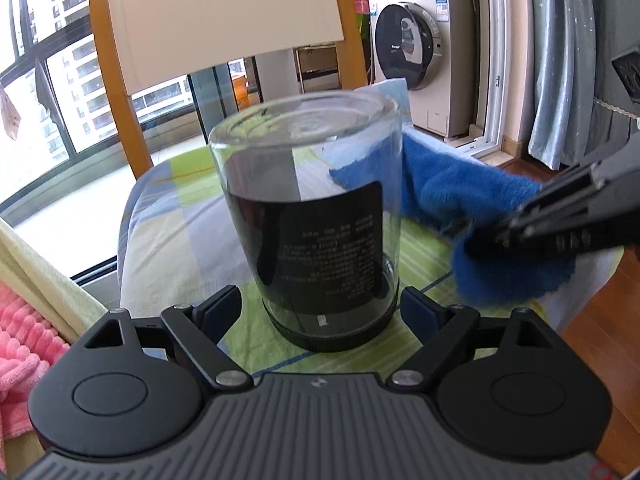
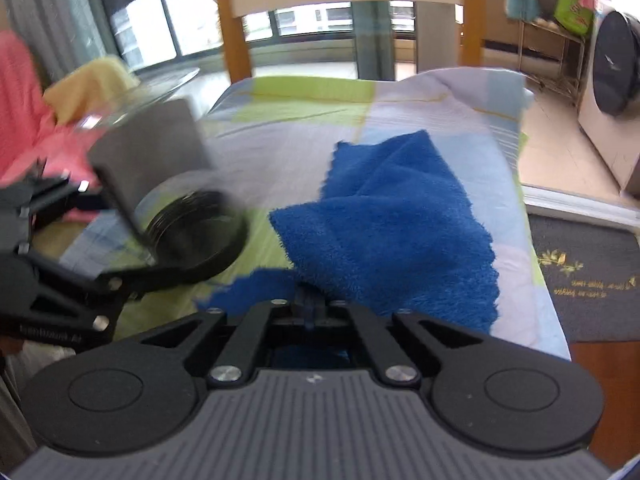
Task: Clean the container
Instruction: 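Lift the blue towel off the jar with the right gripper and lay it on the bed, then turn the jar over with the left gripper, bringing the black lid up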
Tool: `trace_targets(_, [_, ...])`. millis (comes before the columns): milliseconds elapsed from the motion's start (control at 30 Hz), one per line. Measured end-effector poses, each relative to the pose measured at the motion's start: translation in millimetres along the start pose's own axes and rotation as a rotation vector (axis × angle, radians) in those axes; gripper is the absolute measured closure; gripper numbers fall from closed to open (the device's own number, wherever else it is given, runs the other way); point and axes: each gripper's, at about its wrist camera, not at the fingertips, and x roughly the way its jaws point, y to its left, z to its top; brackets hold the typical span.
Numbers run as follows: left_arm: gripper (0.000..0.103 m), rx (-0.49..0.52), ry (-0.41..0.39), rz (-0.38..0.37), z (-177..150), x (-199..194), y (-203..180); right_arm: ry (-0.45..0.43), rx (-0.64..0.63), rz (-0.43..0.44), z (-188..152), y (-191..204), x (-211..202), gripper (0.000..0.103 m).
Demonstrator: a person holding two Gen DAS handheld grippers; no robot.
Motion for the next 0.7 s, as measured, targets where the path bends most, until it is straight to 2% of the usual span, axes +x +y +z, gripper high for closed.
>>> trace_targets(100, [0.014,-0.009,0.009,-0.010,-0.3,2.1,0.4,-0.015,0.010,-0.039,1.2,-8.2,3.1,0.103])
trace_targets(367, [0.012,-0.051,0.056,-0.025,-3.3,14.9,3.1,-0.042,0.036,-0.017,-2.7,-5.1,-3.5,0.103])
trace_targets(467, [0.010,-0.091,0.056,-0.037,-3.9,20.1,7.1,-0.110,0.053,0.038,-0.9,-1.0,-22.7,0.102])
trace_targets(600, [0.009,-0.112,0.039,-0.048,-3.7,27.8,10.5,-0.266,0.082,0.142,9.1,4.4,-55.4,0.101])
trace_targets(700, [0.016,-0.097,0.032,-0.052,-3.6,26.3,8.7,-0.333,0.086,0.206,15.3,9.2,-68.6,0.101])
